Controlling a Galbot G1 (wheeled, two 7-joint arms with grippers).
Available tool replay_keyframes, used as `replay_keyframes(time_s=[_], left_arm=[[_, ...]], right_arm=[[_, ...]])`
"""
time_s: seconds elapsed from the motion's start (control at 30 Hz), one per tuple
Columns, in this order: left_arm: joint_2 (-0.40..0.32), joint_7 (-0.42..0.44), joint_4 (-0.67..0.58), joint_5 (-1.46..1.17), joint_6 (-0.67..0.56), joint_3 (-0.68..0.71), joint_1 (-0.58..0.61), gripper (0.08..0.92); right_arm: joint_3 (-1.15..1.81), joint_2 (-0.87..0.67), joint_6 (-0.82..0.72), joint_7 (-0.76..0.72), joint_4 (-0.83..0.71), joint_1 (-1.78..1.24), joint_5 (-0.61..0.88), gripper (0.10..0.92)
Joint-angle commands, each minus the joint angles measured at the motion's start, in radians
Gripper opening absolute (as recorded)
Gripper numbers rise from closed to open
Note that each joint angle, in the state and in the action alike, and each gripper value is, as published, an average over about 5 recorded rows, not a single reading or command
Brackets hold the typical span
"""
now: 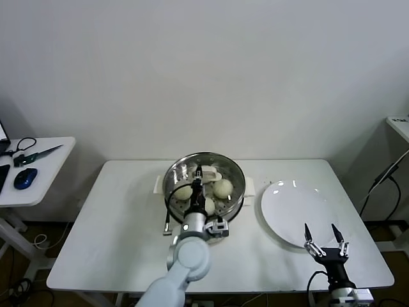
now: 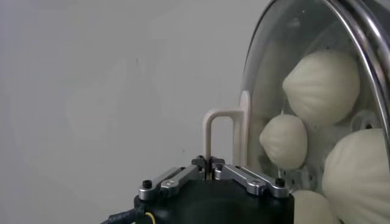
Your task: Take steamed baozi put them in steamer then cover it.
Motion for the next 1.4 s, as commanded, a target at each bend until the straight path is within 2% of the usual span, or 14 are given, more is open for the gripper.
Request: replay_keyframes(time_s=[0.03,0.37,0.67,1.1,1.27,1.4], left_arm=[[0.012,-0.02,0.028,0.002,-0.007,-0.009,0.001,0.131],[0.031,-0.011,0.001,0.014,-0.015,-0.003,0.009,0.149],[0.061,0.005,-0.071,-0.02,-0.011,0.0,0.021,0.388],[0.125,0.047,-0.291,-0.083,0.004,0.019,0.071,0.763],[0.148,0.035,-0.345,-0.144,-0.006,0.009,0.101,0.819],[0.154,-0.055,-0.388,-0.354,-0.053,-0.055,0.166,0.822]], right_arm=[[0.001,0.003,0.007,0.002,0.004,0.002,-0.003,0.823],[0.002,0.007,0.013,0.0,0.003,0.003,-0.016,0.823],[-0.008,0.015,0.006,-0.001,0.008,0.012,-0.03,0.823],[-0.027,0.024,-0.016,-0.001,0.012,0.026,-0.047,0.823],[-0.036,0.024,-0.048,0.015,0.028,0.022,-0.039,0.823],[-0.044,0.018,-0.07,0.06,0.057,0.009,-0.023,0.823]])
